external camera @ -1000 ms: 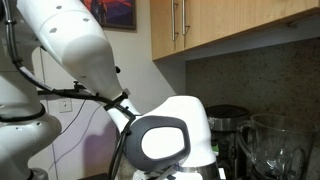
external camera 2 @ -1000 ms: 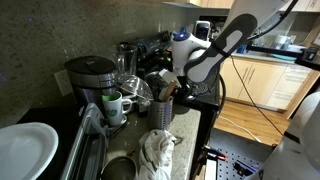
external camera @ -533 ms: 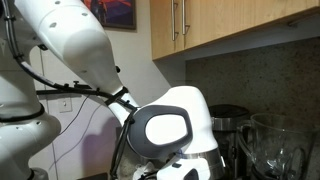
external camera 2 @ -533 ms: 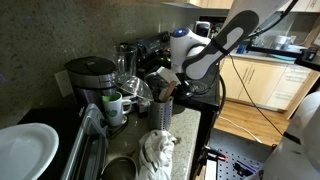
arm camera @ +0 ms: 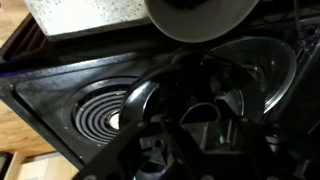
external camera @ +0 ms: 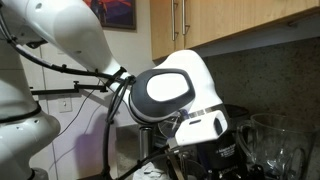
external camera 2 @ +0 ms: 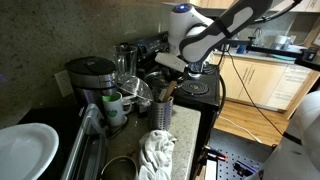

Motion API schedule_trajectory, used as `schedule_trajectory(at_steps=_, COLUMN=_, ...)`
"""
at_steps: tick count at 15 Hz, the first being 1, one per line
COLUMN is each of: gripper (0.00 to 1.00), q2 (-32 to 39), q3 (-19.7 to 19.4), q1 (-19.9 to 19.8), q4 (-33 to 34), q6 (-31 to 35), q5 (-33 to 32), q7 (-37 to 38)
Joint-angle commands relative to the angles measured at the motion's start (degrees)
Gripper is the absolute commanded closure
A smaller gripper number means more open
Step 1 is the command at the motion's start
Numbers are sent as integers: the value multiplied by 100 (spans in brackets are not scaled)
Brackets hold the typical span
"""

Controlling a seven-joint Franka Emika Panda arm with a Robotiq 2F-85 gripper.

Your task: Cover the blender

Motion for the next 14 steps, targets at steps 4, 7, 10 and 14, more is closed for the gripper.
schedule_trajectory(at_steps=4, gripper=81, q2=-629, q3=206, q1=101, q4=521, q6=-796, q5=706, q7=-2361)
schedule_trajectory(at_steps=7, gripper=81, q2=-761, q3=349, q1=134, q4=875, q6=-1236, q5=950, q7=-3556)
schedule_trajectory(at_steps=10, gripper=81, q2=-804, q3=509, q1=139, q4=1160, q6=-1500, q5=900, q7=-4460)
schedule_trajectory(at_steps=14, gripper=81, q2=-1011, q3=695, q1=-203, q4=917, q6=-1153, q5=578, q7=-3132)
